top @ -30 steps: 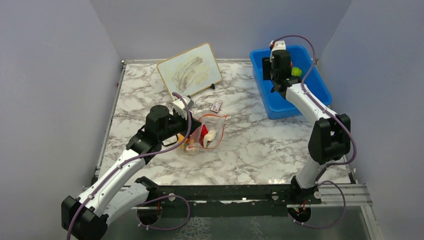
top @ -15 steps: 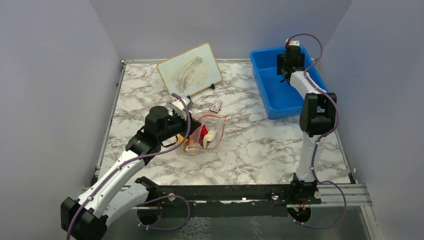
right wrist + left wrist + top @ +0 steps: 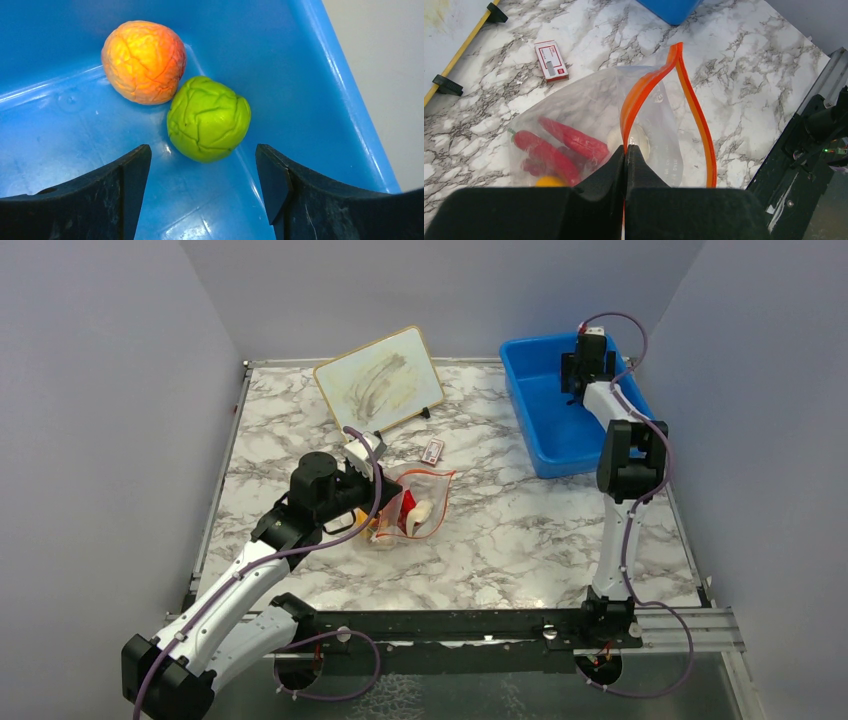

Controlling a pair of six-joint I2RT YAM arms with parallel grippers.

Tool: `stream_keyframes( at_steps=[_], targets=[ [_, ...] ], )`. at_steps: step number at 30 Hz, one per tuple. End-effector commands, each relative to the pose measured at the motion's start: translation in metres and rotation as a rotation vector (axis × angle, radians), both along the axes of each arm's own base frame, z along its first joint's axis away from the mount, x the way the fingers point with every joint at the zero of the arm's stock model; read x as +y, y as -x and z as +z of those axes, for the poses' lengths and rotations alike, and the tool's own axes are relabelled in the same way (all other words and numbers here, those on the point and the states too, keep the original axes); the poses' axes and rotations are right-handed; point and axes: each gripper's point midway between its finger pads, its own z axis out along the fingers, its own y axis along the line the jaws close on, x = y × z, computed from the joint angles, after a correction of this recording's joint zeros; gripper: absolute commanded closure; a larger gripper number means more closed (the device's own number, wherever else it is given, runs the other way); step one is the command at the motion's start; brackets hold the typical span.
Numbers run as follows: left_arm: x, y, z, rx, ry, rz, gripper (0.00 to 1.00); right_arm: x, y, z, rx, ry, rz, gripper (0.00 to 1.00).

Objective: Place the food in the zip-top bag and seal the zipper
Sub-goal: Pick up the fake fruit from the bin.

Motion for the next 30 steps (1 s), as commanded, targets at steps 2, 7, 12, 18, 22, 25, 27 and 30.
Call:
stream_keyframes(
  at_steps=[2, 7, 12, 18, 22, 25, 27, 30],
  targets=[
    [0.002, -0.001, 0.002, -0.021, 0.000, 0.002, 1.00, -0.009, -0.019, 0.003, -0.035, 0.033, 0.000, 0.22],
    [0.003, -0.001, 0.003, -0.028, -0.001, 0.009, 1.00, -0.008, -0.027, -0.007, -0.014, 0.042, 0.030, 0.21],
    [0.003, -0.002, 0.003, -0.030, -0.004, 0.011, 1.00, -0.017, -0.029, -0.019, 0.015, 0.075, 0.016, 0.20],
    [0.003, -0.003, 0.003, -0.030, -0.006, 0.013, 1.00, -0.023, -0.029, -0.028, 0.044, 0.116, 0.022, 0.28],
    [0.003, -0.003, 0.003, -0.031, -0.005, 0.012, 1.00, -0.021, -0.027, -0.024, 0.035, 0.114, 0.032, 0.38],
    [0.003, -0.003, 0.003, -0.030, -0.005, 0.011, 1.00, -0.017, -0.024, -0.020, 0.027, 0.093, 0.046, 0.46],
    [0.003, -0.002, 0.003, -0.029, -0.004, 0.009, 1.00, -0.014, -0.021, -0.016, 0.025, 0.079, 0.050, 0.49],
    [0.003, -0.002, 0.004, -0.031, -0.001, 0.008, 1.00, -0.011, -0.012, -0.010, 0.020, 0.049, 0.045, 0.53]
  ],
)
